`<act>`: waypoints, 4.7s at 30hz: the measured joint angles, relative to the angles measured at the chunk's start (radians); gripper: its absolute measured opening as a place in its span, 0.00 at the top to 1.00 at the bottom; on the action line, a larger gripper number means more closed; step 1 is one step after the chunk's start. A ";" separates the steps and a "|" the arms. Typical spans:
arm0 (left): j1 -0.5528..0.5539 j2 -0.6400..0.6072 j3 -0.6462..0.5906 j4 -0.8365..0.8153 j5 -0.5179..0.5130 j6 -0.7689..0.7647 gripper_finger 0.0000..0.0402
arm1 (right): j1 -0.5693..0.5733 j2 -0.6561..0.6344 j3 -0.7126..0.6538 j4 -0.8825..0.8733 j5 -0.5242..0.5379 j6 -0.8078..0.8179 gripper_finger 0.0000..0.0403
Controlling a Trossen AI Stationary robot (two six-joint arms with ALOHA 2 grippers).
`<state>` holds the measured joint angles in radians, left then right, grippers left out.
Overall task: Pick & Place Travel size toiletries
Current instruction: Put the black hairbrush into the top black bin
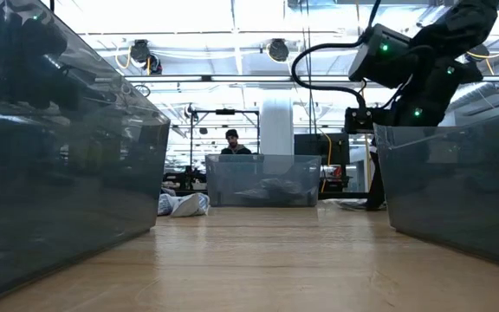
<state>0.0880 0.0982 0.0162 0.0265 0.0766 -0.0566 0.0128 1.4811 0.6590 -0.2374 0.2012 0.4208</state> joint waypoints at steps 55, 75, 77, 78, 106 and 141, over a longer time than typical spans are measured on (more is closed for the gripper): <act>0.000 0.000 0.000 0.000 0.000 0.000 0.24 | 0.000 0.005 -0.004 0.099 -0.023 -0.021 1.00; 0.000 0.000 0.000 0.000 0.000 0.000 0.24 | 0.000 -0.021 -0.004 0.091 -0.024 -0.044 1.00; 0.000 0.000 0.000 0.000 0.000 0.000 0.24 | 0.000 -0.042 -0.004 0.093 -0.026 -0.047 1.00; 0.000 0.000 0.000 0.000 0.000 0.000 0.24 | 0.000 -0.055 -0.004 0.092 -0.030 -0.050 1.00; 0.000 0.000 0.000 0.000 0.000 0.000 0.24 | 0.006 -0.261 -0.004 0.194 -0.049 -0.224 1.00; 0.000 0.000 0.000 0.000 0.000 0.000 0.24 | 0.042 -0.260 -0.202 0.923 -0.475 -0.302 1.00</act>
<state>0.0883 0.0982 0.0162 0.0269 0.0765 -0.0563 0.0544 1.2213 0.4568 0.6853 -0.2739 0.1192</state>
